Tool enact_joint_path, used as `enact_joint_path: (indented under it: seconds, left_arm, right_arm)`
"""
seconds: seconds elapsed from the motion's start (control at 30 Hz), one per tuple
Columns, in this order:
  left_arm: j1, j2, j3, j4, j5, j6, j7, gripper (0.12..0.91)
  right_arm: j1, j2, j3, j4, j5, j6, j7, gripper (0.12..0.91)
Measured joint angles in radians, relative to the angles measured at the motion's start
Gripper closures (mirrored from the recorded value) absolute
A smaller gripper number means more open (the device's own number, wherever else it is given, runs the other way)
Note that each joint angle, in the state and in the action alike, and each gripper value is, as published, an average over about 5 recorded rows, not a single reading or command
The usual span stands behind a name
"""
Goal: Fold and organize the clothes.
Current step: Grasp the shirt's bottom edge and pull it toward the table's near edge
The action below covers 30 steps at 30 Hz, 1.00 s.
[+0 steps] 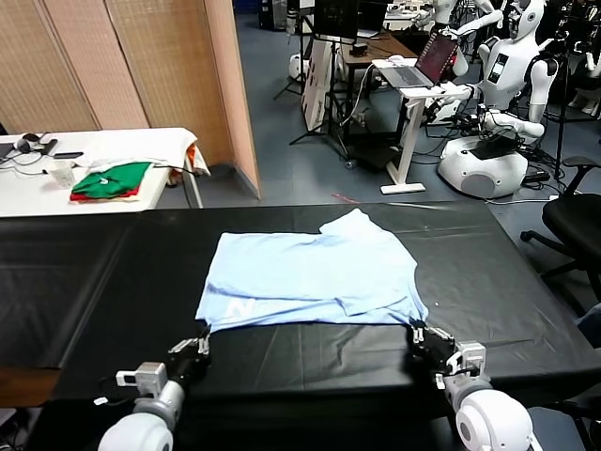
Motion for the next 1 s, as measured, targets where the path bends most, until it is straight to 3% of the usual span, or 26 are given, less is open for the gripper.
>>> enact_joint_path:
  seconds: [0.3, 0.67, 0.77, 0.9, 1.0]
  left_arm:
    - [0.072, 0.073, -0.046, -0.069, 0.022, 0.024, -0.018, 0.886]
    - [0.256, 0.051, -0.074, -0.197, 0.068, 0.047, -0.038, 0.886]
    - [0.293, 0.045, -0.088, -0.22, 0.069, 0.048, -0.043, 0.886]
    - [0.318, 0.033, -0.108, -0.241, 0.066, 0.05, -0.049, 0.88]
    - [0.335, 0.025, -0.119, -0.259, 0.065, 0.061, -0.051, 0.79]
  right_arm:
    - [-0.042, -0.085, 0.005, 0.044, 0.07, -0.083, 0.006, 0.883]
    - [-0.114, -0.144, 0.0, 0.111, 0.069, -0.115, 0.028, 0.865]
    - [-0.126, -0.143, 0.0, 0.126, 0.068, -0.124, 0.035, 0.755]
    - [-0.149, -0.135, 0.012, 0.152, 0.068, -0.128, 0.039, 0.516]
    - [-0.17, -0.129, 0.026, 0.178, 0.069, -0.128, 0.043, 0.346]
